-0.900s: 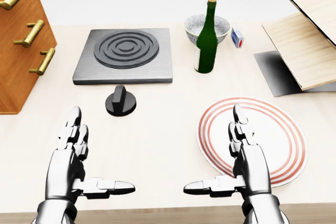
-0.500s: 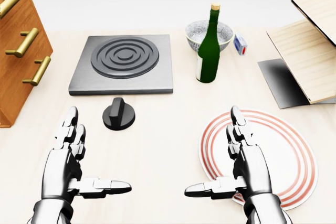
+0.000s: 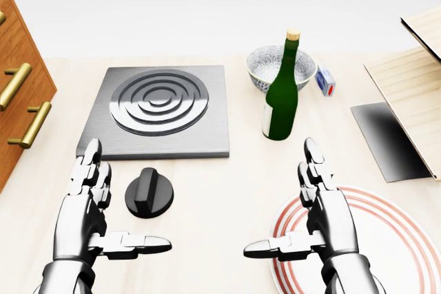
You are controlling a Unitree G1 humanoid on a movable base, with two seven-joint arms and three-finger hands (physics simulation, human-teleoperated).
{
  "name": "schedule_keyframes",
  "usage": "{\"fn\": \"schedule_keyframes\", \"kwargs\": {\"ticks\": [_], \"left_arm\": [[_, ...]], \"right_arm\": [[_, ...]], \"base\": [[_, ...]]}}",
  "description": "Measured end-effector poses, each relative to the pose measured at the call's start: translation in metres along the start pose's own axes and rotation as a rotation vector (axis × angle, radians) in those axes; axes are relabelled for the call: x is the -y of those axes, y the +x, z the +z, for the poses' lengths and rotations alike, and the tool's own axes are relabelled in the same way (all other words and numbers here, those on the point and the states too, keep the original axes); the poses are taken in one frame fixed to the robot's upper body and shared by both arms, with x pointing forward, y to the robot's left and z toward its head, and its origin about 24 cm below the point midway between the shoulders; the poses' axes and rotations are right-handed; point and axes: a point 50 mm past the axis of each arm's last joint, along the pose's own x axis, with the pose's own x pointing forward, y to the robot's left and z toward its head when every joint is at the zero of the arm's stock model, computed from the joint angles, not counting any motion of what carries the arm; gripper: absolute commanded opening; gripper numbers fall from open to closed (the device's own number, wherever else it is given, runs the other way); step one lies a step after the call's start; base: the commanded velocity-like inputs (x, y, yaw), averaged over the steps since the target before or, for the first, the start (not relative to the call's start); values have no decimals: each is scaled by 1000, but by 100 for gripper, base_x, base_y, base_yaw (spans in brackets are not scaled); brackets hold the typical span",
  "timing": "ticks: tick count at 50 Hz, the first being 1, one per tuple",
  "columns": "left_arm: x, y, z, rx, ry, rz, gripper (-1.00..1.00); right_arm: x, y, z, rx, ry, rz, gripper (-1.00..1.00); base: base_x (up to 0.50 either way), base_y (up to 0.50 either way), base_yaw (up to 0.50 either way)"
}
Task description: Turn on the stove.
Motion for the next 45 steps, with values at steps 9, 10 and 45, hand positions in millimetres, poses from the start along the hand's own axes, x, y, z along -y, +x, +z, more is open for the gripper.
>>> {"fn": "schedule_keyframes", "kwargs": {"ticks": [9,10,45], "left_arm": [[0,0,-1,-5,1,2,100],[0,0,-2,-6,1,2,100],[17,1,-58,-205,44,-33,100]], "right_arm": [[1,0,-2,2,-5,-16,100],[1,0,-2,2,-5,-17,100],[8,2,2,6,20,-38,100]], "base": [[0,0,0],[0,0,0],[0,0,0]]}}
